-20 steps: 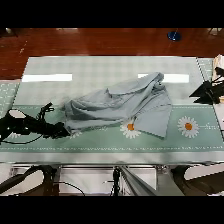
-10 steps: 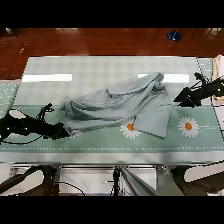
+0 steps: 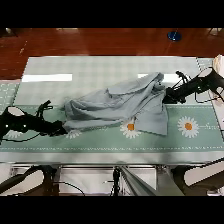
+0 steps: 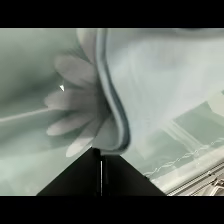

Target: Fold the shirts.

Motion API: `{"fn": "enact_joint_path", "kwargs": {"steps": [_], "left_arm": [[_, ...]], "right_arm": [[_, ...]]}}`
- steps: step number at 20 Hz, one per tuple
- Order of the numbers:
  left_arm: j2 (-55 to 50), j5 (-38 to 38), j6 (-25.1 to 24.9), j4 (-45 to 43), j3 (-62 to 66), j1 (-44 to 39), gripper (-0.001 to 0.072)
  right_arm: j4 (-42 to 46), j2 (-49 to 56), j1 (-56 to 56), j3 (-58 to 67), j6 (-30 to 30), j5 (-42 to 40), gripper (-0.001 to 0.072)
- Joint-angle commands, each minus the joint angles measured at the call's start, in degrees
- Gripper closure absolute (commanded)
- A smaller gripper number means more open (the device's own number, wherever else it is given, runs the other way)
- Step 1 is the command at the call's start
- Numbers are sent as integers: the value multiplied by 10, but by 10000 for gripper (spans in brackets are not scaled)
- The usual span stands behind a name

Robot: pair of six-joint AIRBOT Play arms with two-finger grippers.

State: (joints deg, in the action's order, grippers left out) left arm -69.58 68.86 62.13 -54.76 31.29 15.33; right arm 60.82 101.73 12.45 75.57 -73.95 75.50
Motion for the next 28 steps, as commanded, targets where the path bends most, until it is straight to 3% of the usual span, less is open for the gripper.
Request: {"fn": "enact_joint_path", "kwargs": {"steps": [1,8,12,16,21,24,28], "left_arm": [[6,48,0,10,52,0,679],[169,70,32,68,299,0,681],[276,52,34,49,509,2,681],[340,12,83,-13,660,2,682],[401,-5,119,-32,722,2,682],[426,53,185,-73,731,2,682],[427,219,233,-90,730,3,682]], "right_arm": [[-30,-28,-26,2,22,-14,679],[-98,-273,-26,119,39,-40,680],[-89,-386,-26,270,2,-92,680],[-35,-461,-26,408,-54,-115,680],[76,-554,-26,432,-113,-115,680],[146,-588,-26,432,-132,-28,680],[181,-578,-26,431,-132,200,680]]}}
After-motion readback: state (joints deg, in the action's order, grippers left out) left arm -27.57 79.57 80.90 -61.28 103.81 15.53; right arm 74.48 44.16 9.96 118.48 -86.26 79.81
